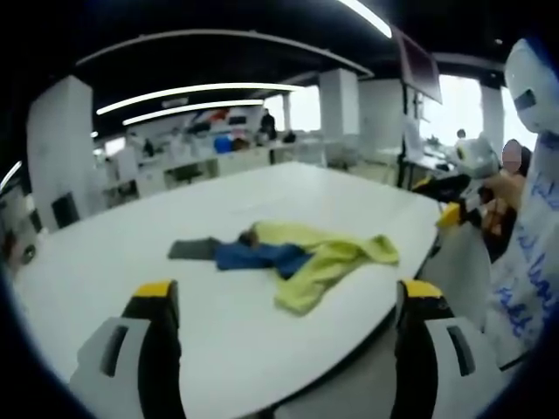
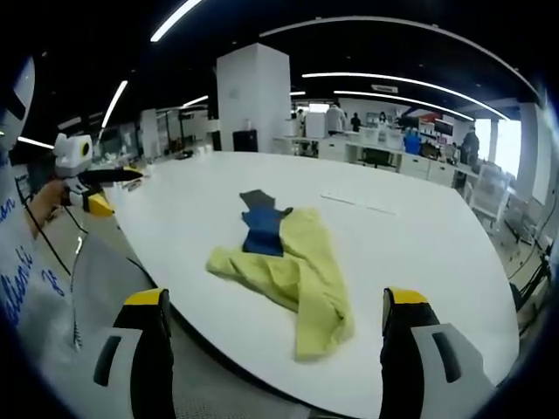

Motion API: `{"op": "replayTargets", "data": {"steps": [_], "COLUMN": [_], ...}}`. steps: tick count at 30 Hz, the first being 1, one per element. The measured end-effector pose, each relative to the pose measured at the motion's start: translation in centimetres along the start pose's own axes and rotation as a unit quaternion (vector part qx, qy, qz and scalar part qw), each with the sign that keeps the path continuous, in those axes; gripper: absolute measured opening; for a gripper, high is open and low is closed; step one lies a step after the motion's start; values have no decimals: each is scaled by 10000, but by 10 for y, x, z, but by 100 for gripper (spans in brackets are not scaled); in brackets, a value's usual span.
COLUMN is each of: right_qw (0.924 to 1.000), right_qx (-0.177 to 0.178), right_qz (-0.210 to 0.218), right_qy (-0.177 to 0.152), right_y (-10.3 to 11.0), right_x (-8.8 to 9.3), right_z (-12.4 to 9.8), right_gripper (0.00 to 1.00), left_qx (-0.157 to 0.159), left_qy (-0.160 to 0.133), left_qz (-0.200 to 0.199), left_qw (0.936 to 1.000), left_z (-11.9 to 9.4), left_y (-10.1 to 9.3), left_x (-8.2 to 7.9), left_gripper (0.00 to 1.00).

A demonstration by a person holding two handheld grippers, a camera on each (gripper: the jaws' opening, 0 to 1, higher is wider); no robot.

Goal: Fold the garment on the visible template until the final outline fits inside the template.

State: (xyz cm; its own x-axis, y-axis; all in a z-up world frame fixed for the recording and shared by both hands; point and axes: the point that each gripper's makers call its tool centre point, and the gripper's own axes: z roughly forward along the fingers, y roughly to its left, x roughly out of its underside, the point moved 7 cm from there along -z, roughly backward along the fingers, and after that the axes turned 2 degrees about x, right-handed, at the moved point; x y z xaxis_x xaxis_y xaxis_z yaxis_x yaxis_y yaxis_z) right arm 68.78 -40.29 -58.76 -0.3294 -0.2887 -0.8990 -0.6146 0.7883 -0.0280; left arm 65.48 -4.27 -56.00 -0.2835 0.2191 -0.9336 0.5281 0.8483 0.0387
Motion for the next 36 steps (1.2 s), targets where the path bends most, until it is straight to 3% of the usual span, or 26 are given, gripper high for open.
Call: {"op": "replayTargets", "data": {"steps": [23,36], "right_qw": [9991,9971], "right_qx": [-191,-427], "right_qz": [-383,-628], "right_qy": [24,65], "right_y": [15,8], "right_x": [-19,-34], "right_z": [13,36], "right_gripper": [100,100], "left_qx": [-54,-80], "left_qy": [87,109], "left_qz": [100,116], "left_qw": [9999,9998], "left_z": [-8,-16], "left_y": [-3,-1], "left_x": [0,3], "left_gripper": [100,100]}}
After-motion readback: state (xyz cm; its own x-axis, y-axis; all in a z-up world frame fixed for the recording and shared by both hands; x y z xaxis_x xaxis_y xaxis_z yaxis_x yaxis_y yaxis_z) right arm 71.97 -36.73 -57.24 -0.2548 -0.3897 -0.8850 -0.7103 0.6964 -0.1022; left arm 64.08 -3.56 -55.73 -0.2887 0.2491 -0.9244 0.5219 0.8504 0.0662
